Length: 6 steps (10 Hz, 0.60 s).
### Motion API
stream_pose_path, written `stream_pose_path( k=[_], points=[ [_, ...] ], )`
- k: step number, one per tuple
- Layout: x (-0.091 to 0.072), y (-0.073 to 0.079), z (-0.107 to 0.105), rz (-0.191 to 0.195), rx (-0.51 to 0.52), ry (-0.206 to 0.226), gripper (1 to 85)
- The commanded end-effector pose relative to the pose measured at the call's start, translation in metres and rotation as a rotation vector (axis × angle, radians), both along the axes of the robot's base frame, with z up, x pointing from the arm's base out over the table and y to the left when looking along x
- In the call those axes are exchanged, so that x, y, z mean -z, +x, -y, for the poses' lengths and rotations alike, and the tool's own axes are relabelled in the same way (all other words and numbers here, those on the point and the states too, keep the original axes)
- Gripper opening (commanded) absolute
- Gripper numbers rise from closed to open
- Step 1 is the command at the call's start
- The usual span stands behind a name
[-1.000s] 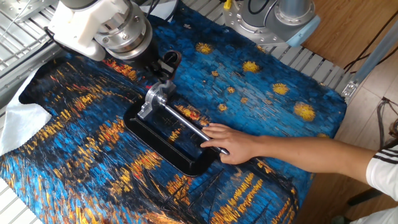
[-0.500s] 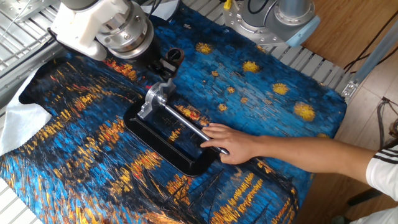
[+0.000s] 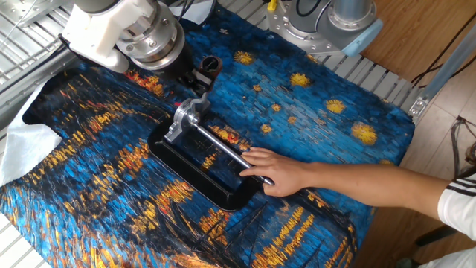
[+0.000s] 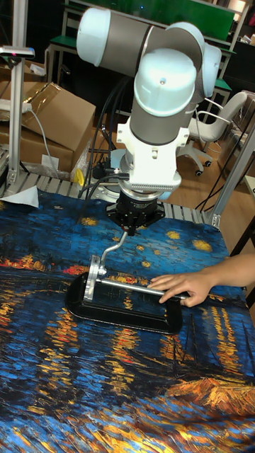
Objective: Pull up the lever
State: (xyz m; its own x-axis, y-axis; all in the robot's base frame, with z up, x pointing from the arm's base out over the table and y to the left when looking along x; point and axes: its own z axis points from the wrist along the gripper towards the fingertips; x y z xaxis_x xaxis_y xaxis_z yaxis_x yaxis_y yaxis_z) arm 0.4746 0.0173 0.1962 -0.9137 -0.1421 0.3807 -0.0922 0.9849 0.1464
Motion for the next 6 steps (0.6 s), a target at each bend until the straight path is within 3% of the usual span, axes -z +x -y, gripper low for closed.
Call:
stream_pose_path(
  k=[1, 3, 6],
  points=[
    [0.000, -0.001, -0.002, 0.001, -0.002, 0.010, 1.0],
    [0.000, 0.002, -0.002, 0.004, 0.000, 0.003, 1.0],
    [-0.013, 0.027, -0.003, 0.007, 0.000, -0.064, 1.0]
  ],
)
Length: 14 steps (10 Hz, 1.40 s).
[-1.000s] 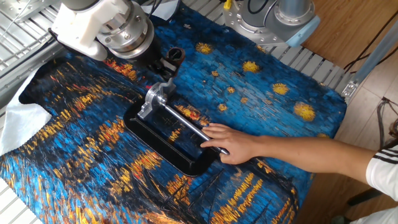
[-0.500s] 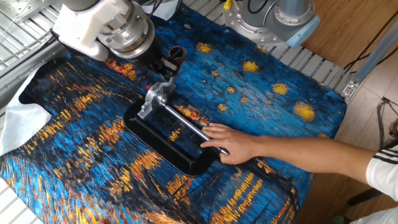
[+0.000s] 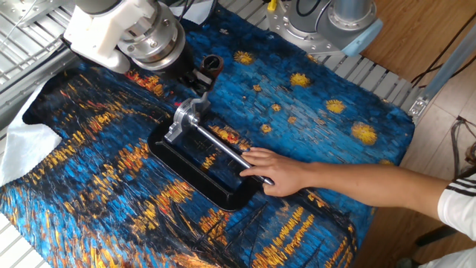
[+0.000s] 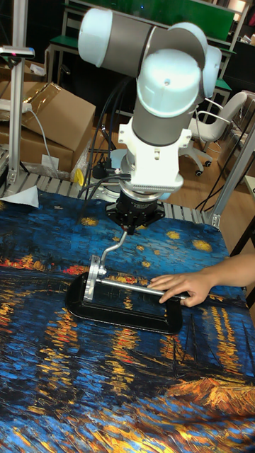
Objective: Pull up the lever
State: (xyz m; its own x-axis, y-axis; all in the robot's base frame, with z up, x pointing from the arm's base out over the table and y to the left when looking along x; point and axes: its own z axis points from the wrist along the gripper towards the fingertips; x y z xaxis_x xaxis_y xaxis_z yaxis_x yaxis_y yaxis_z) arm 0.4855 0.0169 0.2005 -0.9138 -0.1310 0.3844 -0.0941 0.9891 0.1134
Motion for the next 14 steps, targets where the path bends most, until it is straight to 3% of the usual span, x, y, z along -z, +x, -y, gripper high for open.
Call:
stream_pose_path(
  k=[1, 4, 5, 6, 7, 8, 11, 14],
  points=[
    [-0.011, 0.030, -0.006, 0.027, 0.009, -0.052, 1.0],
    [-0.012, 0.094, -0.020, 0.182, 0.014, -0.103, 1.0],
    [-0.004, 0.119, -0.025, 0.250, 0.007, -0.097, 1.0],
    [0.012, 0.146, -0.027, 0.322, -0.012, -0.068, 1.0],
    [0.016, 0.164, -0.031, 0.389, -0.052, -0.037, 1.0],
    [0.016, 0.169, -0.042, 0.409, -0.064, 0.009, 1.0],
    [0.015, 0.190, -0.033, 0.491, -0.124, -0.021, 1.0],
    [0.016, 0.182, -0.027, 0.459, -0.081, -0.051, 1.0]
  ],
)
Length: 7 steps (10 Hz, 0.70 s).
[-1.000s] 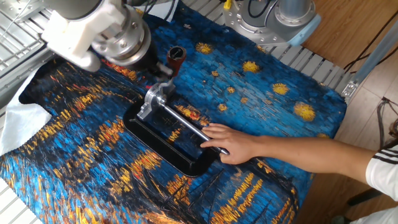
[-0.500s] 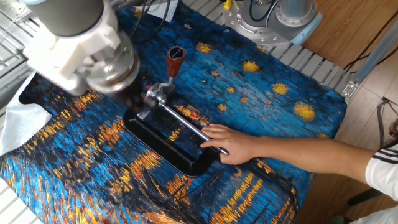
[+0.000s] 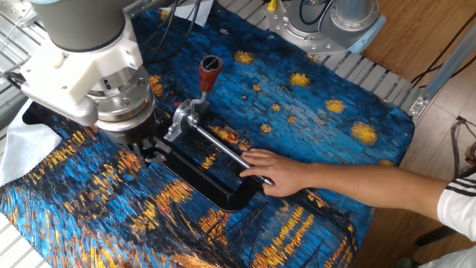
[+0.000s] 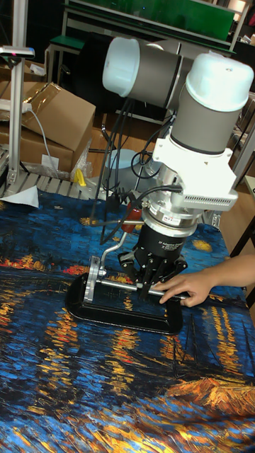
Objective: Pull up the lever
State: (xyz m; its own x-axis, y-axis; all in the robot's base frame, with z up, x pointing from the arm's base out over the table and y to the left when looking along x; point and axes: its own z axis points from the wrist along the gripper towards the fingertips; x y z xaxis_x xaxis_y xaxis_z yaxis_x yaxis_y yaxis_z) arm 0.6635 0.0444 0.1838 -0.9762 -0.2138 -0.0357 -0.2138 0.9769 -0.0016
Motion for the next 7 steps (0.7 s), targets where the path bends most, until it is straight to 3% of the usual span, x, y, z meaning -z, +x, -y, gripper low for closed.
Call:
stream_pose_path(
  k=[1, 4, 7],
  points=[
    [-0.001, 0.002, 0.003, 0.006, 0.027, -0.010, 1.0],
    [-0.001, 0.012, 0.004, 0.044, 0.025, -0.015, 1.0],
    [-0.013, 0.017, 0.008, 0.098, 0.212, -0.012, 1.0]
  ],
)
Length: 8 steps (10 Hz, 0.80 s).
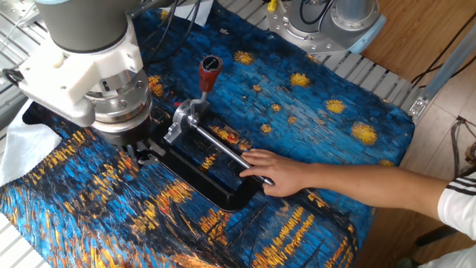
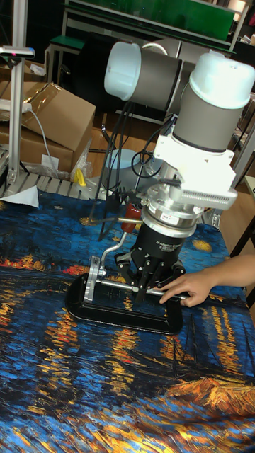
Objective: Pull up the lever
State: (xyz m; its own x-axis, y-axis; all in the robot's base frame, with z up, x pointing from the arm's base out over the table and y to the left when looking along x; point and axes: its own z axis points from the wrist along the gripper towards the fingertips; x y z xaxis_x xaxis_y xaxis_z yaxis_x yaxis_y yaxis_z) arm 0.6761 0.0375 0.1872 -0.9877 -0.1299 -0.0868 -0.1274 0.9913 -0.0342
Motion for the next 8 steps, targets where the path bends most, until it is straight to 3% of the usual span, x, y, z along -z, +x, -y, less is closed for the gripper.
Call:
stream_pose_path(
  k=[1, 4, 8],
  points=[
    [-0.013, 0.001, 0.008, 0.043, 0.169, 0.003, 1.0],
    [-0.004, -0.001, -0.006, 0.017, 0.244, 0.082, 1.0],
    [-0.005, -0.002, -0.012, -0.001, 0.215, 0.091, 1.0]
  ],
)
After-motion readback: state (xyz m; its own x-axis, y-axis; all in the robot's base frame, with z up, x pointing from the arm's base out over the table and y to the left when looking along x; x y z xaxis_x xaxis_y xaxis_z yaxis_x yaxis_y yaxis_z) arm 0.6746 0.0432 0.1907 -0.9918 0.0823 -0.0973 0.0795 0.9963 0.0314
